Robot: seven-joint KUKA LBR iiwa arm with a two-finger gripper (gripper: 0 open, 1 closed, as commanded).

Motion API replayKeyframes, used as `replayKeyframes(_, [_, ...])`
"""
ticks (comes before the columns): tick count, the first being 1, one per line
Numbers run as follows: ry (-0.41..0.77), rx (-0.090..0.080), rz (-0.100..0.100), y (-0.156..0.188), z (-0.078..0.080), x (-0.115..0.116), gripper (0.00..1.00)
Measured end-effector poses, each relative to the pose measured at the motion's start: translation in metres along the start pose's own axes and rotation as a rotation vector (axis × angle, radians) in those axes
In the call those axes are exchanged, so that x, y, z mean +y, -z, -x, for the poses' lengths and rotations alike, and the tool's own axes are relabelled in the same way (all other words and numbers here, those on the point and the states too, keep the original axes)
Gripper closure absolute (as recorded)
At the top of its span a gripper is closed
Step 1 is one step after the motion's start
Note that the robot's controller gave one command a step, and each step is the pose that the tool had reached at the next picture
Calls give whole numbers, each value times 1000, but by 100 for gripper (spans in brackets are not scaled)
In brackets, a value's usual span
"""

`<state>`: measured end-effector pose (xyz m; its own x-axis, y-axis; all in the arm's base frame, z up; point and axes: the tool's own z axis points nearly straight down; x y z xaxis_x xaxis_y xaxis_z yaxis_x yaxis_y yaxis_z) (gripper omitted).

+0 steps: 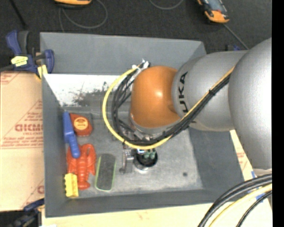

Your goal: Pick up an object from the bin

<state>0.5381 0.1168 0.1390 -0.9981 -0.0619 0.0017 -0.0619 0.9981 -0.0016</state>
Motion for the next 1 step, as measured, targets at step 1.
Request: replayKeyframes(1, [37, -7, 3, -4, 2, -45, 0])
